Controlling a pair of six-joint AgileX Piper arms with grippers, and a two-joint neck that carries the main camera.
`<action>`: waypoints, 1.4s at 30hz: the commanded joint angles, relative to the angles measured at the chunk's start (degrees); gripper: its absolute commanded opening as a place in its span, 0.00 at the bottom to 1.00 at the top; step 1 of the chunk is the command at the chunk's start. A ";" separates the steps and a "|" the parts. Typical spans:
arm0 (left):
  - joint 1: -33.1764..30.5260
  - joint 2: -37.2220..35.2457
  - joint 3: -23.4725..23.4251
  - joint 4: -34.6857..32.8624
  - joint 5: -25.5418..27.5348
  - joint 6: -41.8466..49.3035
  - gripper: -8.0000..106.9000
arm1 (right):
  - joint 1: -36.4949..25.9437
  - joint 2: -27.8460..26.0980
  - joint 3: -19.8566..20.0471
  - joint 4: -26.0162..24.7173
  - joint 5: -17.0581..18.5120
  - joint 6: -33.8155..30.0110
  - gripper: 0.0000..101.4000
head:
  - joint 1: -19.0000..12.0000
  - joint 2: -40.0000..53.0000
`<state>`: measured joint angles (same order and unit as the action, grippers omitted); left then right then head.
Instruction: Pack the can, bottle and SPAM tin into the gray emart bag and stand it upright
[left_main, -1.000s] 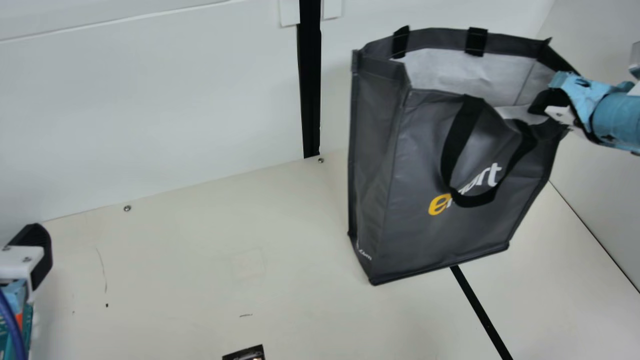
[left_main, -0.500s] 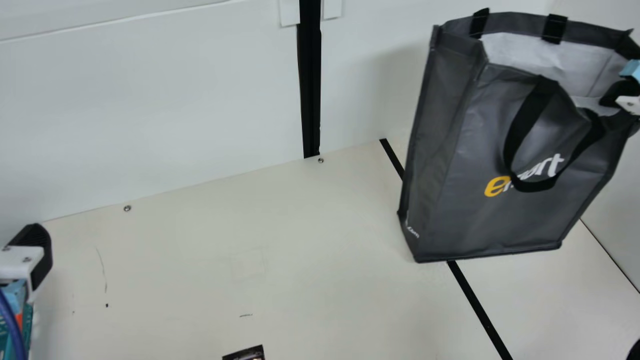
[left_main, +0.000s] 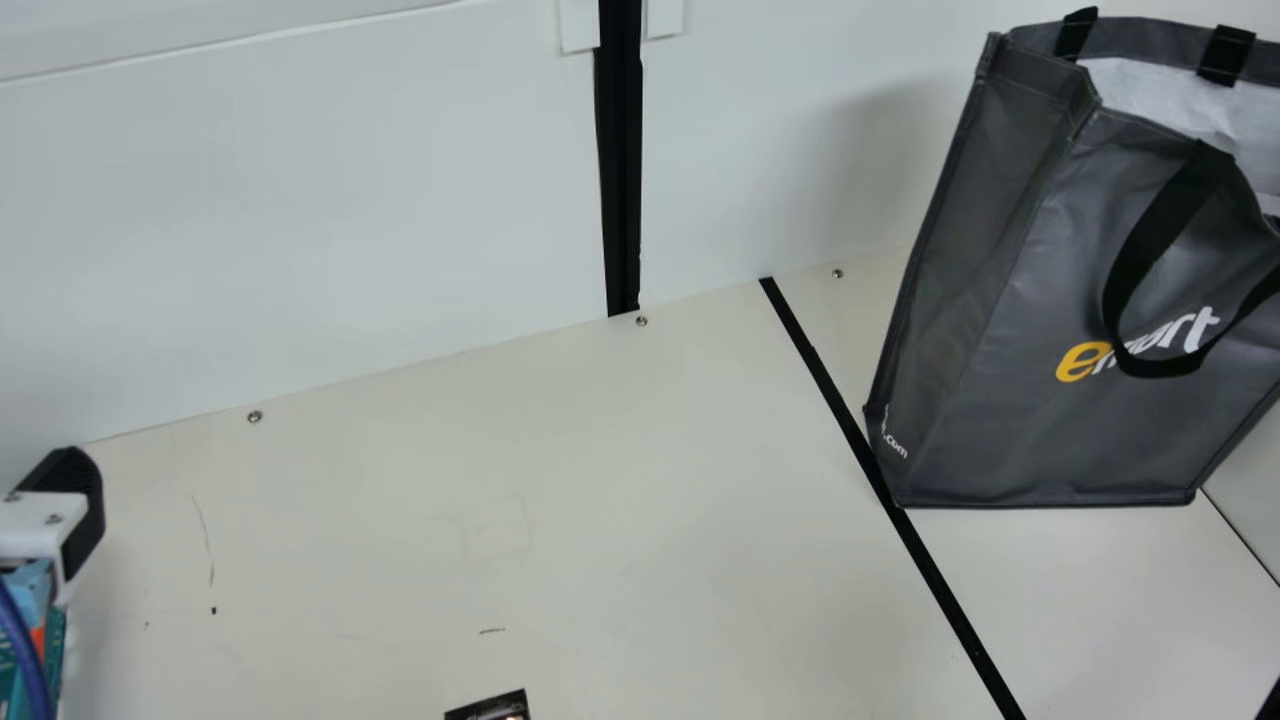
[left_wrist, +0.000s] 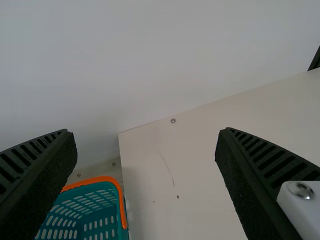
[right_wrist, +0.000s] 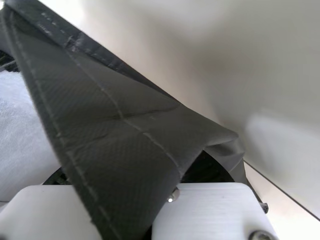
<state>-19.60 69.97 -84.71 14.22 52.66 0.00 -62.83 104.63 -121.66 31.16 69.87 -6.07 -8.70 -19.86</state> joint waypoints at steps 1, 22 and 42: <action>0.00 0.00 0.00 0.00 0.00 0.00 0.85 | -0.19 0.25 -0.34 0.24 0.03 0.12 0.23 | -1.30 -0.14; 0.00 0.00 0.00 0.00 0.00 0.00 0.85 | -0.13 -2.61 -3.77 6.08 0.03 -2.10 0.92 | -1.30 -0.14; 0.00 0.00 0.00 0.00 0.00 0.00 0.85 | 2.16 -8.05 -7.45 12.81 0.03 -4.96 0.94 | -1.30 -0.14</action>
<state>-19.60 69.97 -84.71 14.22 52.66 0.00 -60.83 96.75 -129.13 43.96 69.97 -10.89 -8.70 -19.95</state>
